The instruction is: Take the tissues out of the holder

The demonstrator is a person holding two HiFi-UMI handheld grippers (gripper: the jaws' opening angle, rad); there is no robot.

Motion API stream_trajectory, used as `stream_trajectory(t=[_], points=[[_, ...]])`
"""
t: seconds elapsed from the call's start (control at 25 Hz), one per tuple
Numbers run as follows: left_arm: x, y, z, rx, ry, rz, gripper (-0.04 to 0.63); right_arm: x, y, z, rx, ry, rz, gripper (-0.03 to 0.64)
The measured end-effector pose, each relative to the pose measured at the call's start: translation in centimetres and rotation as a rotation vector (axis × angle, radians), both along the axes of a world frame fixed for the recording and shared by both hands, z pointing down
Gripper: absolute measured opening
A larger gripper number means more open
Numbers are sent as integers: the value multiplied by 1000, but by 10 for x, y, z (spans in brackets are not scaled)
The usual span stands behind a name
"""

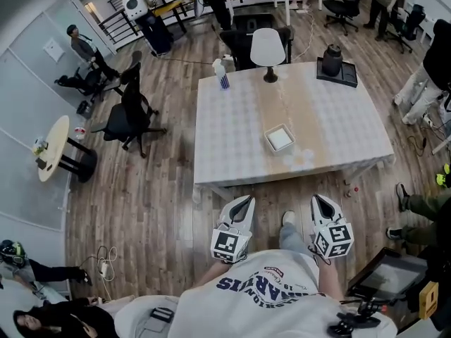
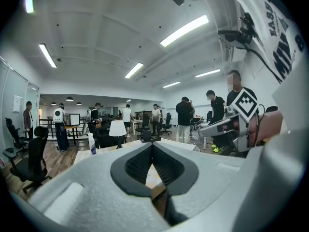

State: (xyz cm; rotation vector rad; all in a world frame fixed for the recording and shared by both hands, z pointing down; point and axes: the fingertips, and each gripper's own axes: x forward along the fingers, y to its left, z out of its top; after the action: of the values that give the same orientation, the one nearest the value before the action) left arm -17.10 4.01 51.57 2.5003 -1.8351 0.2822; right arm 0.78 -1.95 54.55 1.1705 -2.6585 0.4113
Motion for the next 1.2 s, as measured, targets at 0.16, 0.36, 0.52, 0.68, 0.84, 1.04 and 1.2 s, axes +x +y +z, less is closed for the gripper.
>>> stream_trajectory(t=[0.16,0.36,0.52,0.68,0.84,1.04,1.2], points=[[-2,-38,-7,9,-3,-24,5,2,-42,-2,3,-7,-13,9],[2,-82,-8,2,27,-62,5,9,-98,-1,11,-14,-23,8],[7,-116,-3,-20,20,-79,5,10,-137,0,17,-21,-43,9],[11,-147,-8,-22,21,-98,5,15,-172,-1,17,-27,-57,9],[17,-173,-2,-39,30,-98,5,19,-200,-2,19,-50,-56,8],[23,-196,-2,-35,32,-76,5,19,-219,-9,37,-69,-40,8],[23,-207,-4,-30,46,-65,5,16,-224,-15,39,-62,-39,8]])
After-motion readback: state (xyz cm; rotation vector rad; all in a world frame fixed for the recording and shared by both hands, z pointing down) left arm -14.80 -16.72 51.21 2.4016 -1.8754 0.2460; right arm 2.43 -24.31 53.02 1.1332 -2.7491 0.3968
